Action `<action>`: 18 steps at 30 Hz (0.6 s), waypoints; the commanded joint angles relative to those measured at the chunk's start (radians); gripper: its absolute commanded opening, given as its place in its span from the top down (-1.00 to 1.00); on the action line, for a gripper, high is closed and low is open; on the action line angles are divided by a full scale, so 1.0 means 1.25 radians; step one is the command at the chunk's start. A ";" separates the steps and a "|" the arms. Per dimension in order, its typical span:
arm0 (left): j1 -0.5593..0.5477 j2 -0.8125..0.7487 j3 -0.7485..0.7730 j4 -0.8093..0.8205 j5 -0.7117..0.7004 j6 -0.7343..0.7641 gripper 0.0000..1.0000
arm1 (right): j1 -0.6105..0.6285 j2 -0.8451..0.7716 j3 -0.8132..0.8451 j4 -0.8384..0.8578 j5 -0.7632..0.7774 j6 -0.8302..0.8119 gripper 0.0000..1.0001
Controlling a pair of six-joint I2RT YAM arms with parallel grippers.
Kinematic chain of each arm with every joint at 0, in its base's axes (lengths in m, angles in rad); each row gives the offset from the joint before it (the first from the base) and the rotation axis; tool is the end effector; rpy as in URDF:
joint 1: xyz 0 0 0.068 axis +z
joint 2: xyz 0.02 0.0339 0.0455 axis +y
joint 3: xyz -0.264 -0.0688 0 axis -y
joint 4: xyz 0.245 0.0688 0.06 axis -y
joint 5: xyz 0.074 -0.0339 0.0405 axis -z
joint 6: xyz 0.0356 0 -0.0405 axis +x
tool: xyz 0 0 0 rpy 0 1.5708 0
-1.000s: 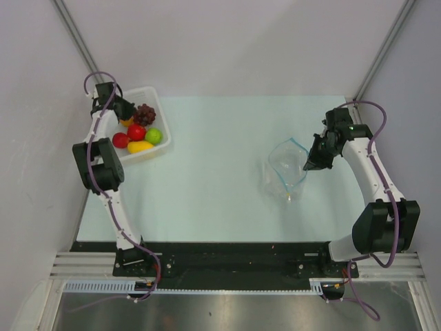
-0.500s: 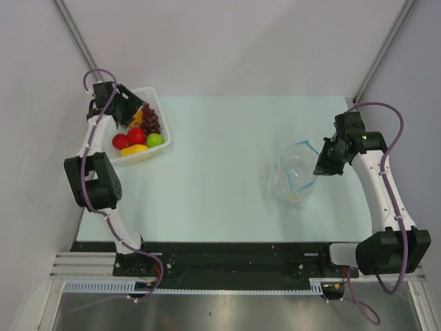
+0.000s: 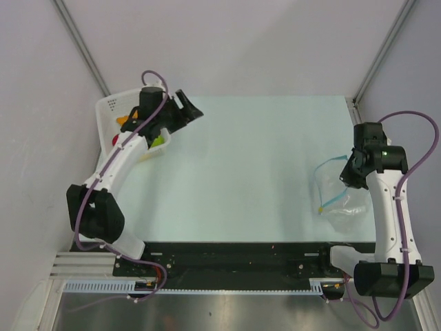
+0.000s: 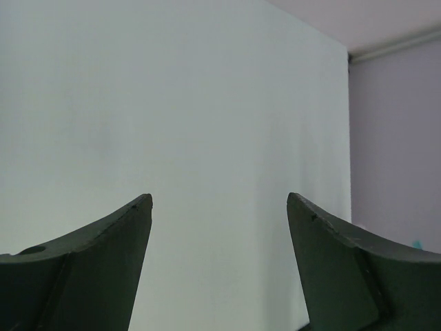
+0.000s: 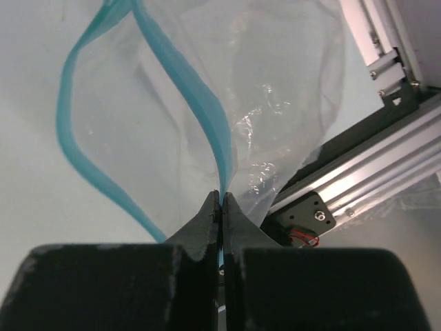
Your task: Open the zip-top bag and remove the fake food
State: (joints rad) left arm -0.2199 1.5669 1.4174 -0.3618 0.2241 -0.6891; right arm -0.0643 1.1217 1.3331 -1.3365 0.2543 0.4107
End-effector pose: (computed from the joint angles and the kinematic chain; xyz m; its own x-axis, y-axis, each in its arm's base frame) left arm 0.3545 -0.0873 0.3471 -0.6241 -0.4958 -0.6040 0.0065 0.7696 -0.6385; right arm 0.1781 -0.0204 0.3635 -0.7575 0.4360 -0.4859 0.5157 0.8560 -0.0360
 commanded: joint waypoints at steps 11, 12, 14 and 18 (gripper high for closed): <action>-0.219 -0.052 0.011 0.029 0.184 0.101 -0.68 | 0.013 0.308 0.032 0.243 -0.081 0.005 0.57; -0.222 -0.072 0.010 0.033 0.188 0.113 -0.69 | 0.024 0.339 0.037 0.266 -0.096 0.005 0.33; -0.223 -0.091 0.005 0.027 0.185 0.128 -0.71 | 0.039 0.363 0.058 0.268 -0.127 0.006 0.07; -0.228 -0.142 -0.039 0.037 0.186 0.110 -0.80 | 0.094 0.325 0.109 0.245 -0.134 0.000 -0.99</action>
State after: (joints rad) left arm -0.4973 1.4948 1.3991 -0.3645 0.4232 -0.5713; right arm -0.0063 1.6028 1.3746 -1.0584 0.1246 0.4179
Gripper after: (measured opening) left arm 0.878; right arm 0.854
